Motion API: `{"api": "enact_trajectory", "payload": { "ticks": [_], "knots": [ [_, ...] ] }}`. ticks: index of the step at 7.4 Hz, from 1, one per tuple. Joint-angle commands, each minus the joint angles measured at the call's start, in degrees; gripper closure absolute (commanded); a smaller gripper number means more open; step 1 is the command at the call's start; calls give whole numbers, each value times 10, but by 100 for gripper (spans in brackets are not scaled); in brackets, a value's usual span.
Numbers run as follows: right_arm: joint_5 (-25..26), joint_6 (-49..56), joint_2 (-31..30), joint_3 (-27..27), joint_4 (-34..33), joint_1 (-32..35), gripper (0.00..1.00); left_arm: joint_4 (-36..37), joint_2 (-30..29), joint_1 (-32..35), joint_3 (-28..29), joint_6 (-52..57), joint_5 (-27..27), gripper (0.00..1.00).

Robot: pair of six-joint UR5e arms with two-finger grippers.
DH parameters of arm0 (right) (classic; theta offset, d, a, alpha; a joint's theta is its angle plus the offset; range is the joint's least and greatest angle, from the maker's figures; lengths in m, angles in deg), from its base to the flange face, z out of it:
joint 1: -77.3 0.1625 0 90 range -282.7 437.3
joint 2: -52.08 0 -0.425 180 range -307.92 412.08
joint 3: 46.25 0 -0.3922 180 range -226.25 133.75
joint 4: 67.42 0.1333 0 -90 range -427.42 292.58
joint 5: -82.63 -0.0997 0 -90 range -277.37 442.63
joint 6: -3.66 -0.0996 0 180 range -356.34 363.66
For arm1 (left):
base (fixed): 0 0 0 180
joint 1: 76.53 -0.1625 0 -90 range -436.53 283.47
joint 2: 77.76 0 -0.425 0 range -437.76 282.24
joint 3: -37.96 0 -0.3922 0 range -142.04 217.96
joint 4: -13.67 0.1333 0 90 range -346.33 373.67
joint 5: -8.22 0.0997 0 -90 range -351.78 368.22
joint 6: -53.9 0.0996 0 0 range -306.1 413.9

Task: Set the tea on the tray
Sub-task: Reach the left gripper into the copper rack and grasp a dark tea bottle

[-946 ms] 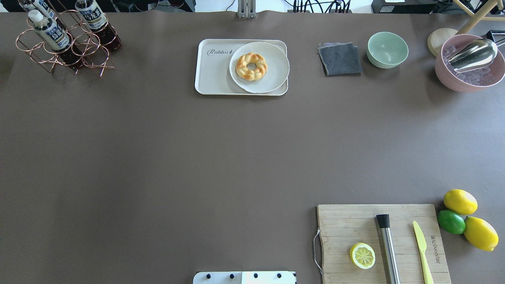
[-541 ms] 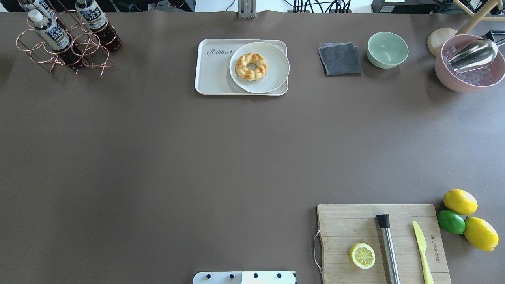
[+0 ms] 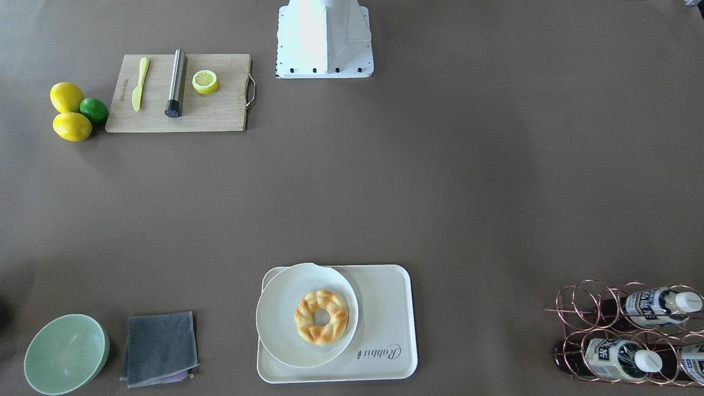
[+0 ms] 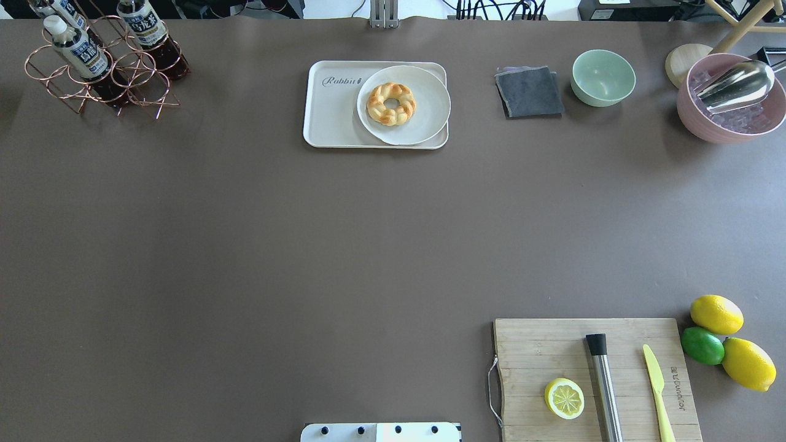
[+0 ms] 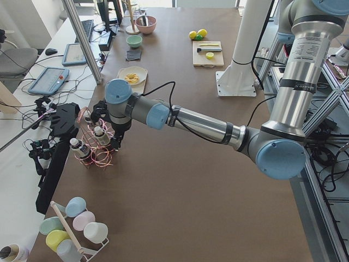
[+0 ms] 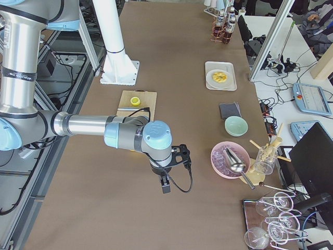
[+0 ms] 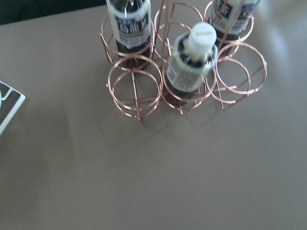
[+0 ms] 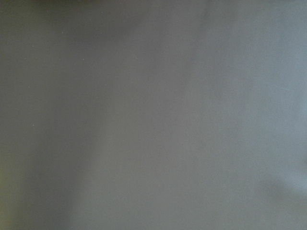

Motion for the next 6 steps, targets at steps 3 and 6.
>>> {"api": "enact_trajectory", "payload": {
  "ticks": [3,6],
  "knots": [
    [-45,-3,-14,6,1,0,0,-197,-50,-101,99,-159,124,3],
    [-44,-4,-15,5,1,0,0,-201,-88,-102,143,-158,149,7]
  ]
}}
